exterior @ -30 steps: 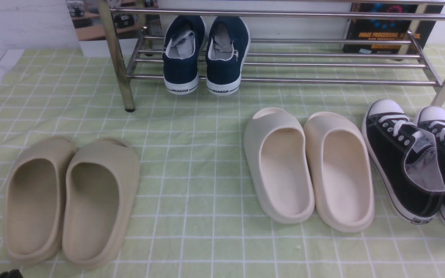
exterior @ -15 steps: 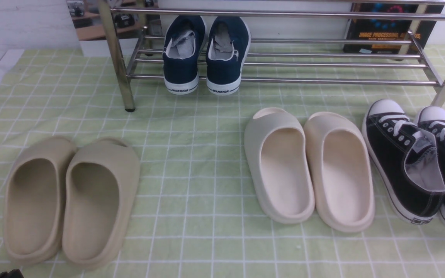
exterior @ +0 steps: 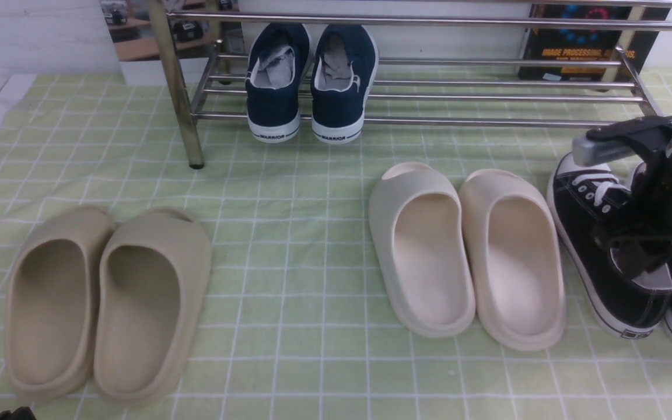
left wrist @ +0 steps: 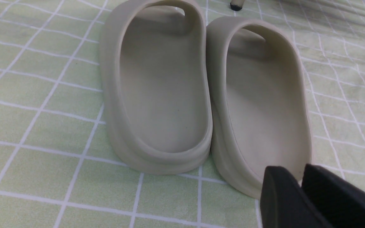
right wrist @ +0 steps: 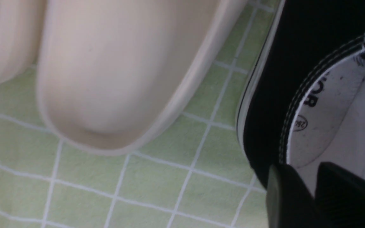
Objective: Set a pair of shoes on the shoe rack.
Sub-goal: Use the right arm to grab the shoe closest to it
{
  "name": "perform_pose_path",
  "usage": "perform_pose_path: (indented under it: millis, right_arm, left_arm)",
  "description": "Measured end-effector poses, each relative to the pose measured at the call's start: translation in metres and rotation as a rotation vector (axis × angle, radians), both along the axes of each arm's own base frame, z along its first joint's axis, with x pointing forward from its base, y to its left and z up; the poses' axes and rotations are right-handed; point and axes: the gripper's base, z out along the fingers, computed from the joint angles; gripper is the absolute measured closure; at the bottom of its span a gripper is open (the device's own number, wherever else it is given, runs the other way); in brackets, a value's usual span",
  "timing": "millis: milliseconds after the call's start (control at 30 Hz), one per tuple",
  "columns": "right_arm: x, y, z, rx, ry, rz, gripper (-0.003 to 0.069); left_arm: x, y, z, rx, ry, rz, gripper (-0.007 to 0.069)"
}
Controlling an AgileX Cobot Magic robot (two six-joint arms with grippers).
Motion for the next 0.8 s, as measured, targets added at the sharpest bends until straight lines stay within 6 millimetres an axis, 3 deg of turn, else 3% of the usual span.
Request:
perform_pose_path:
  millis: [67,133,233,367,400,433,500,567,733,800]
  right_arm:
    - [0.003,-0.001,-0.003,-0.010,-0.003,-0.005,0.0298]
    - [0.004,-0.001,-0.008,-0.012,0.004,-0.006,0.0249]
    - [0.007,0.000,-0.015,-0.014,0.017,-0.007,0.0232]
    - [0.007,0.001,-0.036,-0.022,0.073,-0.004,0.0319]
    - [0.007,0.001,-0.039,-0.020,0.081,-0.008,0.0406]
    - [0.007,0.001,-0.039,-0.017,0.081,-0.009,0.0419]
    - [0.006,0.002,-0.036,-0.010,0.077,-0.011,0.0587]
    - [0.005,0.002,-0.031,-0.009,0.061,-0.011,0.0636]
    - [-0.008,0.004,0.000,0.012,0.012,-0.006,0.0641]
    - [-0.024,0.013,0.028,0.034,0.017,0.020,0.0641]
  left_arm:
    - [0.000,0.000,0.000,0.000,0.000,0.000,0.0503]
    - [0.000,0.000,0.000,0.000,0.000,0.000,0.0501]
    - [0.000,0.000,0.000,0.000,0.000,0.000,0.0498]
    - [0.000,0.000,0.000,0.000,0.000,0.000,0.0496]
    - [0.000,0.000,0.000,0.000,0.000,0.000,0.0494]
    - [0.000,0.000,0.000,0.000,0.000,0.000,0.0494]
    - [0.000,0.000,0.000,0.000,0.000,0.000,0.0494]
    - [0.000,0.000,0.000,0.000,0.000,0.000,0.0494]
    - [0.000,0.000,0.000,0.000,0.000,0.000,0.0491]
    - [0.000,0.000,0.000,0.000,0.000,0.000,0.0489]
